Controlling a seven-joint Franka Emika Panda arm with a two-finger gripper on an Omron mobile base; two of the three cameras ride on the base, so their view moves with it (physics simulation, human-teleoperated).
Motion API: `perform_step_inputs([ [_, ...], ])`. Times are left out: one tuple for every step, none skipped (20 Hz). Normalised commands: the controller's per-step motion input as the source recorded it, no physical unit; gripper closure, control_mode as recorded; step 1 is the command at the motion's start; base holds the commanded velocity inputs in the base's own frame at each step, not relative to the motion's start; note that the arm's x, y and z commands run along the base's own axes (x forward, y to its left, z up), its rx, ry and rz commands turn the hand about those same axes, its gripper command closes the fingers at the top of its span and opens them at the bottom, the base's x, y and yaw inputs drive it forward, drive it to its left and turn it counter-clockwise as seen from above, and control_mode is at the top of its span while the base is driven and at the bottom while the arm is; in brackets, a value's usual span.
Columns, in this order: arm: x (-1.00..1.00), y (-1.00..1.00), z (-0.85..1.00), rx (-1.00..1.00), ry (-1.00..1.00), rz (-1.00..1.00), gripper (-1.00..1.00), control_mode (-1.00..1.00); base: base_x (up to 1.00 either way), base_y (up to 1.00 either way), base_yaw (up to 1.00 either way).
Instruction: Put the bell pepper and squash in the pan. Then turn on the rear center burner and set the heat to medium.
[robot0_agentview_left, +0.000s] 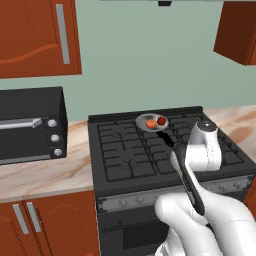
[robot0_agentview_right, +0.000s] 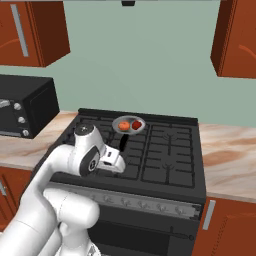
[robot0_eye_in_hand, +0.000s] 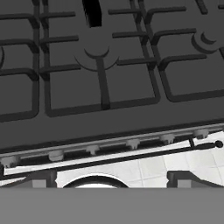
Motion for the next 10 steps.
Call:
perform_step_inputs([
  [0.00, -0.41, -0.56, 0.00, 0.00, 0.00, -1.00, -1.00, 0.00, 0.00, 0.00],
  [0.00, -0.56, -0.71, 0.00, 0.00, 0.00, -1.00, -1.00, 0.00, 0.00, 0.00],
  [0.00, -0.57, -0.76, 0.00, 0.00, 0.00, -1.00, -1.00, 0.00, 0.00, 0.00],
  [0.00, -0.60, -0.79, 0.00, 0.00, 0.00, -1.00, -1.00, 0.00, 0.00, 0.00],
  [0.00, -0.51, -0.60, 0.00, 0.00, 0.00, -1.00, -1.00, 0.00, 0.00, 0.00],
  [-0.21, -0.15, -0.44, 0.00, -0.07, 0.03, -1.00, -1.00, 0.00, 0.00, 0.00],
  [-0.21, -0.05, -0.39, 0.00, -0.07, 0.04, -1.00, -1.00, 0.00, 0.00, 0.00],
  [-0.21, -0.06, -0.52, -0.03, -0.05, 0.03, -1.00, -1.00, 0.00, 0.00, 0.00],
  [-0.20, 0.00, -0.55, -0.05, -0.01, 0.03, -1.00, -1.00, 0.00, 0.00, 0.00],
  [-0.22, 0.00, -0.55, -0.04, -0.01, 0.04, -1.00, -1.00, 0.00, 0.00, 0.00],
])
